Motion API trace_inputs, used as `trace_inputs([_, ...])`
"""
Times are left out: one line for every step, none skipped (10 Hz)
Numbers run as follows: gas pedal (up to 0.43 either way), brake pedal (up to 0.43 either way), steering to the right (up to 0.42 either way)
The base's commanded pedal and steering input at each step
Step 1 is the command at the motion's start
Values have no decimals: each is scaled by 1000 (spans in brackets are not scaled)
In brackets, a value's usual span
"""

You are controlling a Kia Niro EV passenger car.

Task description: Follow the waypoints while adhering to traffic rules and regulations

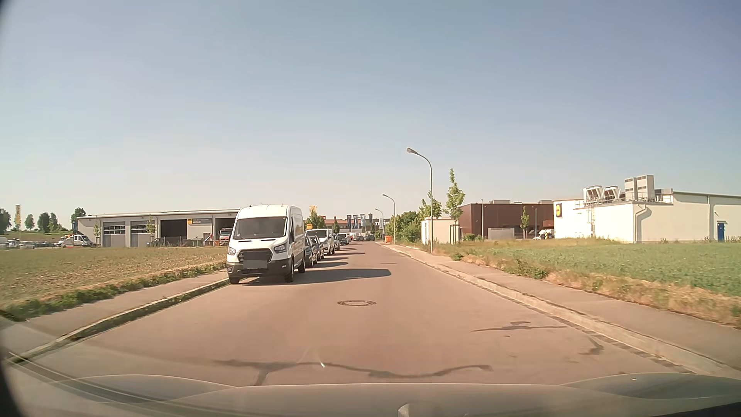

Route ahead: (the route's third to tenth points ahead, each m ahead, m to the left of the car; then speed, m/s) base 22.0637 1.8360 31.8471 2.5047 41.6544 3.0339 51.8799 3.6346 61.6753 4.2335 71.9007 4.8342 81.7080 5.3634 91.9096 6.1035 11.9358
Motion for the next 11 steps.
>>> trace_inputs([130,0,-4])
trace_inputs([98,0,-4])
trace_inputs([98,0,-4])
trace_inputs([87,0,-6])
trace_inputs([79,0,-8])
trace_inputs([67,0,-13])
trace_inputs([67,0,-15])
trace_inputs([59,0,-16])
trace_inputs([39,0,-17])
trace_inputs([39,0,-17])
trace_inputs([39,0,-16])
